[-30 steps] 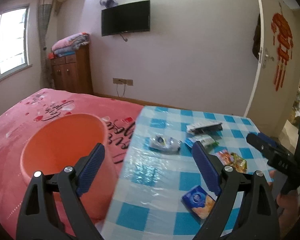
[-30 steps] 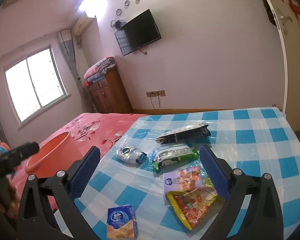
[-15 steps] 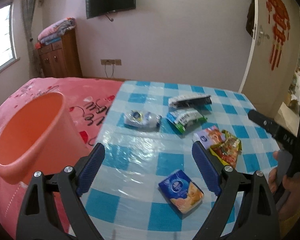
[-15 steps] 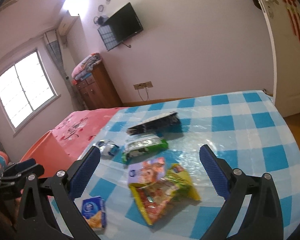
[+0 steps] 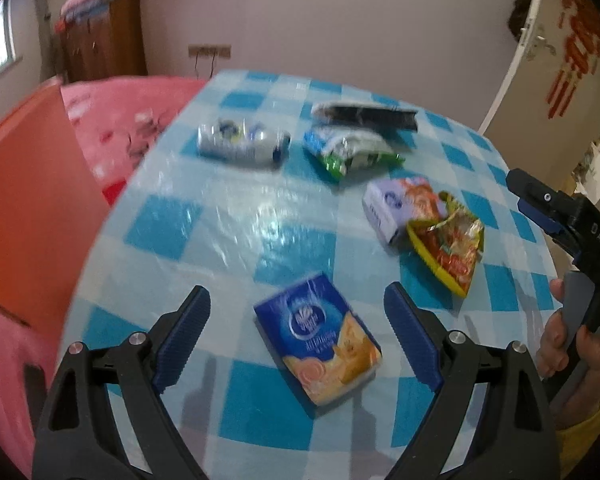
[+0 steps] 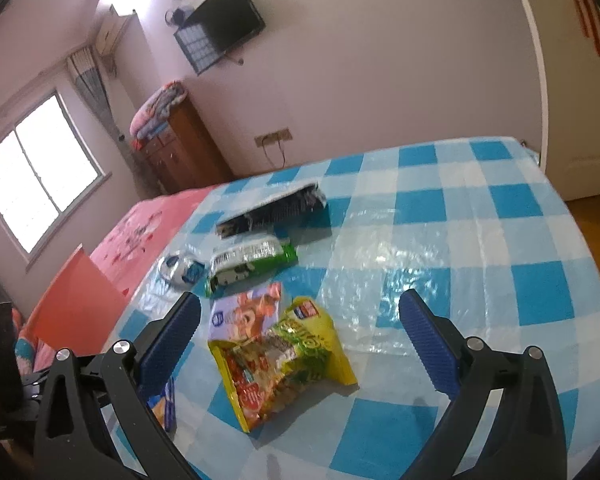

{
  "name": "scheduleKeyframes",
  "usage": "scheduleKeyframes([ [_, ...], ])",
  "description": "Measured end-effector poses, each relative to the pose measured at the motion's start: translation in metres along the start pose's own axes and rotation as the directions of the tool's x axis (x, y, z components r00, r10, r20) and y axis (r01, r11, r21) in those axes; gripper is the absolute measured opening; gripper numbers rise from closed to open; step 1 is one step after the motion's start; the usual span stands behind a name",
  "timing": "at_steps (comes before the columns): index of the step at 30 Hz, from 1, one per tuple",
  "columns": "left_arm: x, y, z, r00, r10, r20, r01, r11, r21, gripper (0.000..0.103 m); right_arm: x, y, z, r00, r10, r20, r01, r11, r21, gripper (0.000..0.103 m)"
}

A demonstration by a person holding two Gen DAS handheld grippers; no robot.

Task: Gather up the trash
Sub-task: 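Move both tools back over the table toward the remaining snack packs, then grasp the blue Vinda tissue pack with the left tool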

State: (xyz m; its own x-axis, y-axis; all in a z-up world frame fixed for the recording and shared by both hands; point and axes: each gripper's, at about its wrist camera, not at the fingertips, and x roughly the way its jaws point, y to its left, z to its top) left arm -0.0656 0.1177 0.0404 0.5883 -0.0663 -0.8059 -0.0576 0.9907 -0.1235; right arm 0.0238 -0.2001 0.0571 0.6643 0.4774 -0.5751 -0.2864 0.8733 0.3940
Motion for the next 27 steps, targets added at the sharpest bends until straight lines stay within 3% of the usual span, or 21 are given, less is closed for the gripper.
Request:
scheduleKeyframes([
  [6, 0.011, -0.010, -0.006, 1.000, 0.004, -0.029, -0.004, 1.000, -0.010, 0.088, 0.014, 0.002, -0.008, 0.997, 0.008, -0.079, -0.012, 0.999, -0.045, 0.098],
  [12, 0.025, -0.021, -0.009, 0.998, 0.031, -0.061, -0.031, 1.000, 0.005, 0.076, 0.026, -0.005, -0.014, 0.989, 0.013, -0.146, -0.016, 1.000, -0.020, 0.098],
  [27, 0.036, -0.029, -0.006, 0.992, 0.103, -0.074, -0.101, 0.995, 0.026, 0.072, 0.036, 0.002, -0.022, 0.981, 0.038, -0.190, -0.051, 0.997, -0.063, 0.096],
])
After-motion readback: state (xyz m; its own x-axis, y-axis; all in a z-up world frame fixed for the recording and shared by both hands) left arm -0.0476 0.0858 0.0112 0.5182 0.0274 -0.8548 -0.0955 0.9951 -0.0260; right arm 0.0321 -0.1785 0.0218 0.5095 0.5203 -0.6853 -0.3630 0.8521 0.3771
